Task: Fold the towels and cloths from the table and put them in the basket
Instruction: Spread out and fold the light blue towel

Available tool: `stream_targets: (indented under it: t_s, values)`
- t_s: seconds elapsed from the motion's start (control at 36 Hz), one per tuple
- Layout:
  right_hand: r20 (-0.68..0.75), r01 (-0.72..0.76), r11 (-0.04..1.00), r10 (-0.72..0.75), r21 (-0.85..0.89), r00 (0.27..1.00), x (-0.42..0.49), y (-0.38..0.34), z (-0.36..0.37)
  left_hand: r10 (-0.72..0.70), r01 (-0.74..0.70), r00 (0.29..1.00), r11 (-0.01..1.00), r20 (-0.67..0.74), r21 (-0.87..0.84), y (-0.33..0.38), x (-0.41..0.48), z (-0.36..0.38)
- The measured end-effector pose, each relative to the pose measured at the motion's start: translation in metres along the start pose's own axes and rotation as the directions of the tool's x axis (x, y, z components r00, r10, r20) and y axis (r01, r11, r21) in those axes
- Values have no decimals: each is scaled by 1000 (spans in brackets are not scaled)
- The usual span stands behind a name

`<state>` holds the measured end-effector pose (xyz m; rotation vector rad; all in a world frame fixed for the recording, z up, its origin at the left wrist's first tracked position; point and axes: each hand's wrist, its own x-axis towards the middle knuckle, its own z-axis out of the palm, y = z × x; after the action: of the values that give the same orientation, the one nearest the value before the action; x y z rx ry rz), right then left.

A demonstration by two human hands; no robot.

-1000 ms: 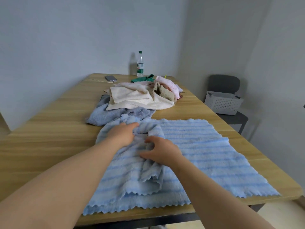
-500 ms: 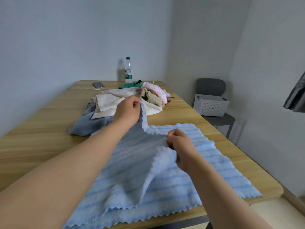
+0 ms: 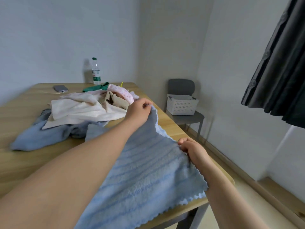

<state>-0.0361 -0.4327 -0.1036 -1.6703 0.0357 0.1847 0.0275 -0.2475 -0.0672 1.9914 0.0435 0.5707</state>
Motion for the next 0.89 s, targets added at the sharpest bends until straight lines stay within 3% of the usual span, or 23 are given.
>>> stream_targets:
  t_s: [0.06, 0.11, 0.19, 0.28, 0.33, 0.42, 0.58, 0.75, 0.89]
  values:
    - [-30, -24, 1000, 24, -15, 999, 0, 6, -5, 2, -11, 983, 999, 185, 49, -3, -3, 13]
    - [-44, -45, 998, 43, -47, 998, 0, 11, -9, -40, 12, 919, 997, 393, 74, -13, -8, 23]
    - [-46, -45, 976, 36, -215, 998, 1, 16, -13, -128, 30, 849, 980, 513, 195, -33, -21, 27]
    - [-39, -12, 923, -3, -385, 999, 5, 19, -13, -149, -56, 869, 918, 472, 393, -47, -32, 22]
    - [-24, 7, 887, -21, -461, 1000, 7, 20, -11, -124, -141, 909, 806, 397, 575, -51, -42, 15]
    - [4, 34, 854, -37, -520, 999, 9, 23, -7, -96, -109, 967, 679, 235, 726, -60, -58, 2]
    - [42, 85, 851, -74, -518, 996, 10, 28, 10, -385, 13, 894, 532, 228, 846, -85, -77, -40]
    - [148, 148, 871, -87, -469, 985, 9, 28, 37, -414, 70, 896, 488, 159, 870, -104, -77, -88]
    - [176, 160, 859, -83, -486, 981, 7, 26, 40, -387, 50, 905, 508, 175, 860, -108, -81, -102]
